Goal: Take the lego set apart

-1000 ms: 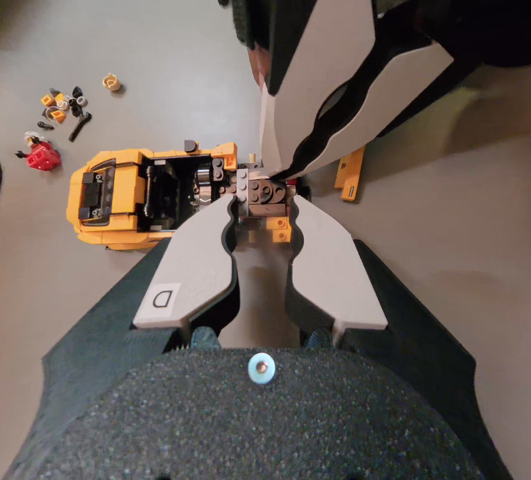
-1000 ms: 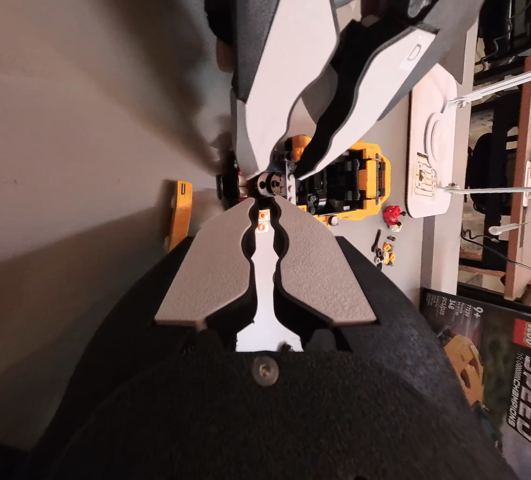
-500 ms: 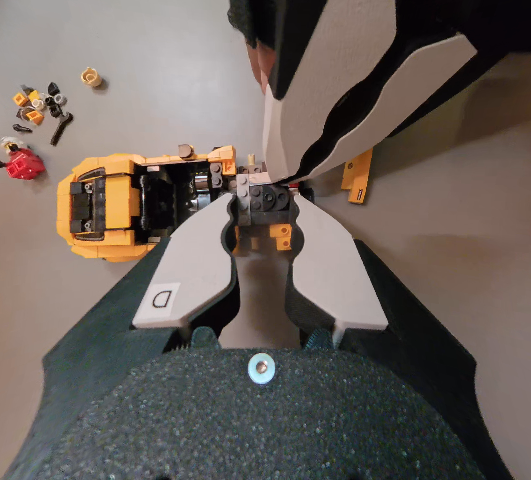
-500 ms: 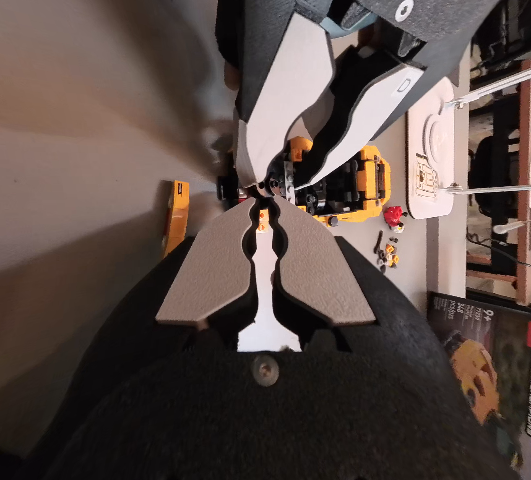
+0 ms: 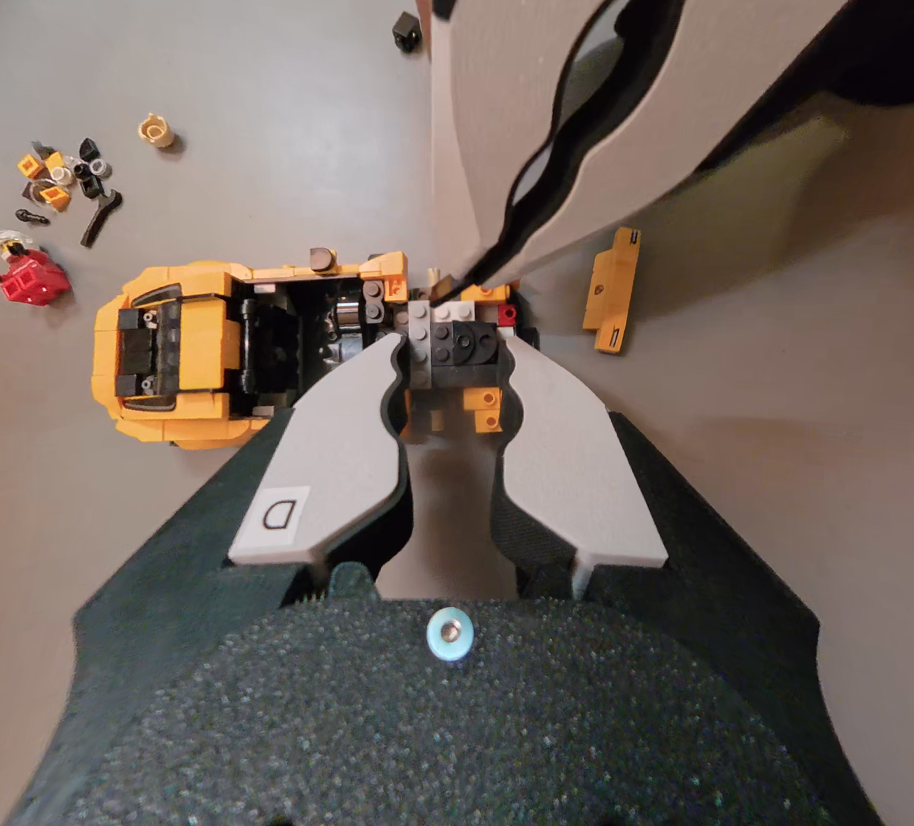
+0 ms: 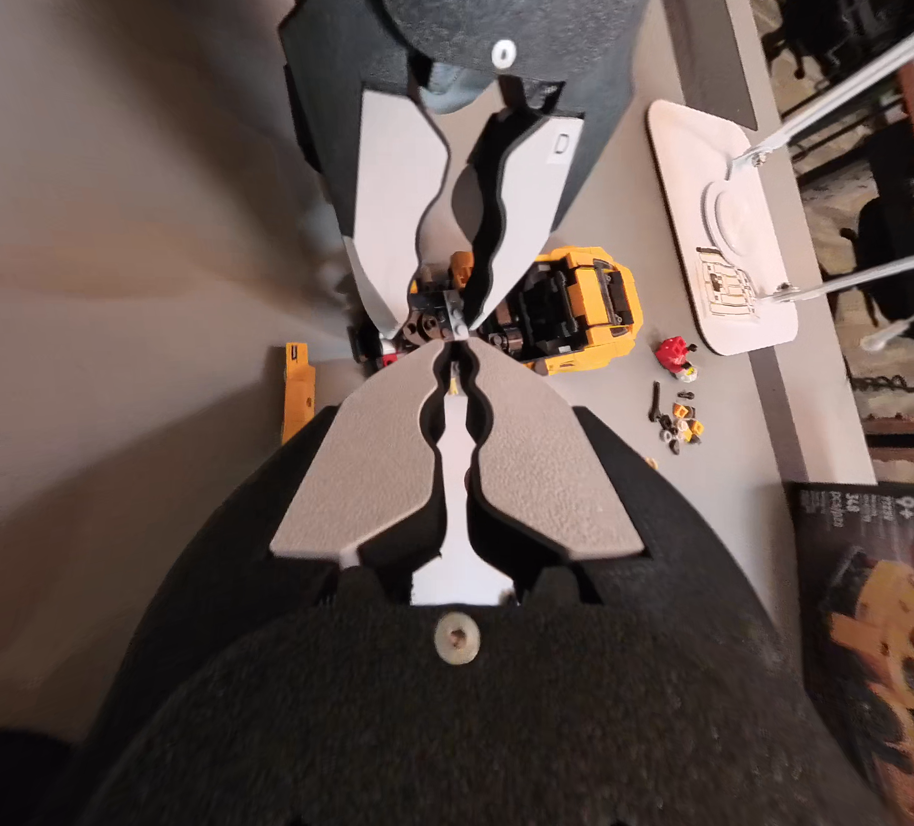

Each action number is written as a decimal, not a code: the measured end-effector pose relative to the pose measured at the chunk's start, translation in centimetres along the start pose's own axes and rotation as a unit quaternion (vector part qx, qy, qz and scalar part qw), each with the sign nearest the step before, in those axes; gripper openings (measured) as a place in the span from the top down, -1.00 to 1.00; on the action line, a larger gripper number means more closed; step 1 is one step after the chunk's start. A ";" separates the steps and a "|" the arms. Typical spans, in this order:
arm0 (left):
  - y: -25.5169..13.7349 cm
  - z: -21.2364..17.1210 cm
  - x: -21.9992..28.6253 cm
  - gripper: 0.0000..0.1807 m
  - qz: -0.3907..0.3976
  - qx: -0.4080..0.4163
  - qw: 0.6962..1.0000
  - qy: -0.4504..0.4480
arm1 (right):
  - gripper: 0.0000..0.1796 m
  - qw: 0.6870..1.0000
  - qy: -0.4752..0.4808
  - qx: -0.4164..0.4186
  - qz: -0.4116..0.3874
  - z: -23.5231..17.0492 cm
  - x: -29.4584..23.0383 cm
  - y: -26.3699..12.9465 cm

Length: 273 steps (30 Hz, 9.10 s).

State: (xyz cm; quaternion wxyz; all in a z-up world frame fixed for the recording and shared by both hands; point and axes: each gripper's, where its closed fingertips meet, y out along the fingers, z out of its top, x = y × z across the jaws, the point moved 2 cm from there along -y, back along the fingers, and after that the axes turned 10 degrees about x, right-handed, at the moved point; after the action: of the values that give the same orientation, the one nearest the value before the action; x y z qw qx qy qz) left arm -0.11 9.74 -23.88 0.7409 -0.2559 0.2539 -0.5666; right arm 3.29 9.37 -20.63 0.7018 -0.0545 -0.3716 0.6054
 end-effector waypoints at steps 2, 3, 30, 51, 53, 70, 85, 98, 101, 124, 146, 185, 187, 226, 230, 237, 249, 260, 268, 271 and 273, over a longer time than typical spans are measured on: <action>-0.3 0.2 0.2 0.60 -0.004 0.017 1.000 -0.007 | 0.97 0.999 0.027 0.030 -0.009 0.5 0.0 -0.4; -0.7 0.5 0.2 0.60 -0.003 0.030 1.000 -0.007 | 0.97 0.998 0.042 0.049 -0.011 0.9 -0.1 -0.7; -21.5 -14.3 -0.4 0.97 0.315 -0.038 0.937 -0.146 | 0.85 0.960 0.214 0.177 -0.050 1.3 1.0 -2.8; -31.6 -18.8 1.2 0.97 0.455 -0.135 0.870 -0.135 | 0.87 0.967 0.197 0.148 -0.060 0.4 0.5 -1.7; -31.3 -19.1 0.7 0.97 0.463 -0.146 0.866 -0.115 | 0.87 0.967 0.198 0.147 -0.062 0.3 0.5 -1.7; -39.0 -16.6 1.5 0.97 0.644 -0.231 0.683 0.256 | 0.87 0.969 0.200 0.136 -0.059 -0.5 0.4 -1.0; -40.2 -28.4 1.6 0.48 0.557 -0.223 0.782 -0.171 | 0.88 0.970 0.199 0.129 -0.055 -0.6 0.2 -0.9; -30.2 -11.5 -0.3 0.98 0.441 0.123 0.883 -0.105 | 0.88 0.971 0.191 0.129 -0.064 -0.6 0.5 -1.2; -23.4 -7.2 -0.2 0.94 0.343 0.152 0.924 -0.069 | 0.86 0.975 0.177 0.122 -0.060 -0.6 0.2 -1.2; -1.6 -2.7 1.9 0.66 0.015 0.065 0.998 -0.019 | 0.88 0.981 -0.155 -0.108 0.040 -0.2 -2.0 3.5; -1.3 -2.1 0.1 0.74 0.055 0.077 0.995 -0.018 | 0.95 0.987 -0.128 -0.097 0.018 -0.2 -0.9 3.5; -1.6 -1.2 -1.1 0.64 0.067 0.088 0.994 -0.010 | 0.85 0.967 -0.216 -0.134 0.013 -1.3 0.1 3.5; -2.4 -0.7 -1.9 0.62 0.064 0.094 0.993 0.018 | 0.85 0.966 -0.221 -0.136 0.011 -1.4 0.2 3.5; 0.2 -1.5 -6.1 0.53 -0.107 -0.099 0.965 0.220 | 0.98 0.988 -0.124 -0.084 -0.024 -0.4 2.8 3.2; 0.4 -1.4 -5.8 0.53 -0.106 -0.092 0.965 0.220 | 0.97 0.989 -0.114 -0.092 -0.003 -1.0 2.0 3.0; -1.0 0.6 -5.0 0.47 -0.102 0.004 0.980 0.170 | 0.97 0.985 0.123 0.091 -0.076 1.6 3.6 -0.1; -7.5 5.7 2.1 0.85 -0.077 0.230 0.969 0.050 | 0.97 0.891 0.317 0.322 0.041 6.8 1.0 -3.1; -16.3 -0.2 3.6 0.97 0.152 0.165 0.973 -0.052 | 0.77 0.911 0.250 0.325 0.031 7.9 -0.3 -4.3; -36.6 -21.3 3.0 0.97 0.497 -0.121 0.815 -0.272 | 0.75 0.892 0.280 0.340 -0.099 5.8 4.3 -6.0; -37.7 -27.0 3.6 0.97 0.485 -0.172 0.784 -0.347 | 0.75 0.895 0.279 0.331 -0.102 5.6 4.1 -5.6; -38.0 -28.5 3.3 0.95 0.493 -0.187 0.775 -0.348 | 0.75 0.901 0.269 0.322 -0.107 5.5 3.9 -5.3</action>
State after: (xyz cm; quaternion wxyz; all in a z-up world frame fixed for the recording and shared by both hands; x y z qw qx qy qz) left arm -45.27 -4.66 -19.91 0.8941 -0.4092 0.1709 0.0621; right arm 4.33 9.40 -12.08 0.8147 0.0536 0.0433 0.5758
